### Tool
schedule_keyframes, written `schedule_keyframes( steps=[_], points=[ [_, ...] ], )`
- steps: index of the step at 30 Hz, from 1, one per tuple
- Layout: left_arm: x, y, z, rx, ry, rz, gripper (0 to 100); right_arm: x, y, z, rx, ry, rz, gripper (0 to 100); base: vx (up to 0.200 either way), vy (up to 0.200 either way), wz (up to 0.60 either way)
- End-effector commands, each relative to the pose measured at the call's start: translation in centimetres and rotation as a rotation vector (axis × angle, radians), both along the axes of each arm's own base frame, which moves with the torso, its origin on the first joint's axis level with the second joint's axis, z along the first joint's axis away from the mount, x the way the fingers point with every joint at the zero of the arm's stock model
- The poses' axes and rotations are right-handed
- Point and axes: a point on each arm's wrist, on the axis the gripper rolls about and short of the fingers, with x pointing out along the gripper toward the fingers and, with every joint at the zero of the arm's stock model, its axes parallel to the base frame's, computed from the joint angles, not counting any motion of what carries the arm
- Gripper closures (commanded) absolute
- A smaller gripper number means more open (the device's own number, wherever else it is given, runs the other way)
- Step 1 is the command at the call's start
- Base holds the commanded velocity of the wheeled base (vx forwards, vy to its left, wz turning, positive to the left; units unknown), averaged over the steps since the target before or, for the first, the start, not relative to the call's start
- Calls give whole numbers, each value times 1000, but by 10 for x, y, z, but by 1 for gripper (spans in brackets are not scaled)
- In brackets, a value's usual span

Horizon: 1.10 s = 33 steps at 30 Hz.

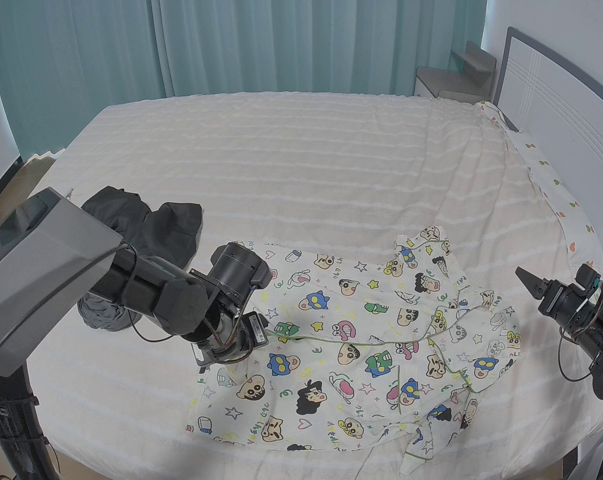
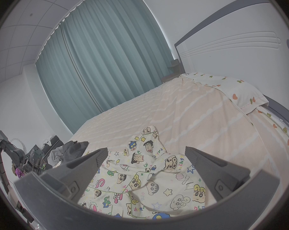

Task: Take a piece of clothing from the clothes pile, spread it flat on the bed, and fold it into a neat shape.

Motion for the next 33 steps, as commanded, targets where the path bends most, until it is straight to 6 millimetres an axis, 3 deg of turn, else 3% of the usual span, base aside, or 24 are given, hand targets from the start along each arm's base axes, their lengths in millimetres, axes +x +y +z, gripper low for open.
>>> schedule_keyframes(
  steps=[1,6,16,23,29,30,33],
  points=[
    [0,10,12,1,-25,2,100,0,0,1,-1,-12,1,0,0,0,0],
    [8,34,20,57,-52,-33,100,0,0,1,-1,-12,1,0,0,0,0],
    [20,56,23,119,-70,-95,100,-1,0,1,-1,-8,2,0,0,0,0],
    [39,46,11,101,-136,-121,100,-1,3,0,-2,-4,15,0,0,0,0],
    [46,43,13,132,-160,-180,100,-1,3,0,-2,-4,15,0,0,0,0],
    [46,43,13,132,-160,-182,0,-1,3,0,-2,-4,15,0,0,0,0],
    [46,41,12,127,-163,-181,0,-1,3,0,-2,-4,13,0,0,0,0]
  ],
)
